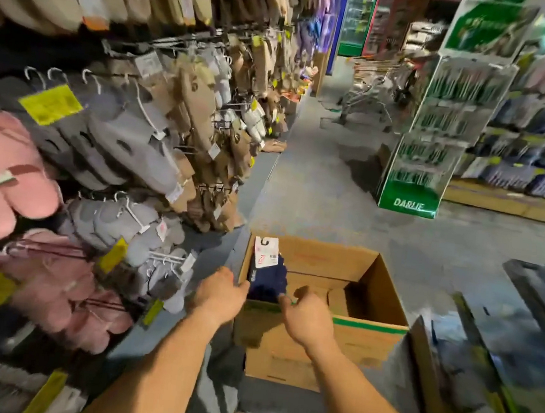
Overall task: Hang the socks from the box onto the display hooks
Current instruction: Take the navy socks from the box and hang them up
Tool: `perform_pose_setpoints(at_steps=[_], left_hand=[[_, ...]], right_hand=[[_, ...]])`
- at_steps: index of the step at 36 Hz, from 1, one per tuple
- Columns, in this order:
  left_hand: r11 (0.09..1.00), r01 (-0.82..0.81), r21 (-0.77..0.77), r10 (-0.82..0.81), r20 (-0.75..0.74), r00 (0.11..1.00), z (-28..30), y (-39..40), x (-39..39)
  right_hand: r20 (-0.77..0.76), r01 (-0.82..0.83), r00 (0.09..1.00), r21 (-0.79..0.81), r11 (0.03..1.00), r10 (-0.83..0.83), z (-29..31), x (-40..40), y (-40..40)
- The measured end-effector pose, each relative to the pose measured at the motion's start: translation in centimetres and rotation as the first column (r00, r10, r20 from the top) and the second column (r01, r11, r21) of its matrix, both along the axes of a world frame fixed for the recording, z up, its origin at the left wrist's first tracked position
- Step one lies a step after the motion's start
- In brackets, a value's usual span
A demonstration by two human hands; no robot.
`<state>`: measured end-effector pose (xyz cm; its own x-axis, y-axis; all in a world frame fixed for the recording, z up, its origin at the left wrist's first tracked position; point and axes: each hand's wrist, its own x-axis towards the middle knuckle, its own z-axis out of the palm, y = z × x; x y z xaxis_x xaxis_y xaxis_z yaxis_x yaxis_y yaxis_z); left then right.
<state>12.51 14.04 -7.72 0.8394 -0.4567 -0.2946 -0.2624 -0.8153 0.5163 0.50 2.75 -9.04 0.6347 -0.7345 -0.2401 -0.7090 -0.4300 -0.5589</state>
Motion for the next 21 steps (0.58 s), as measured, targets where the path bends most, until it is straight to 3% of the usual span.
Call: perform_pose_setpoints(at_steps=[12, 21], left_hand=[[0.994, 0.031, 0.104, -0.026, -0.05, 0.998, -7.0, -7.6, 8.8], [0.995, 0.01, 0.1, 0.009, -0.188, 0.982, -10.2, -9.1, 11.4]], right_hand=[[-0.14, 0.047, 0.99, 0.262, 0.964, -0.011, -6.0, 10.4, -5.8], [-0.073, 0.131, 0.991, 0.515, 0.847, -0.109, -8.9, 14.3, -8.4]])
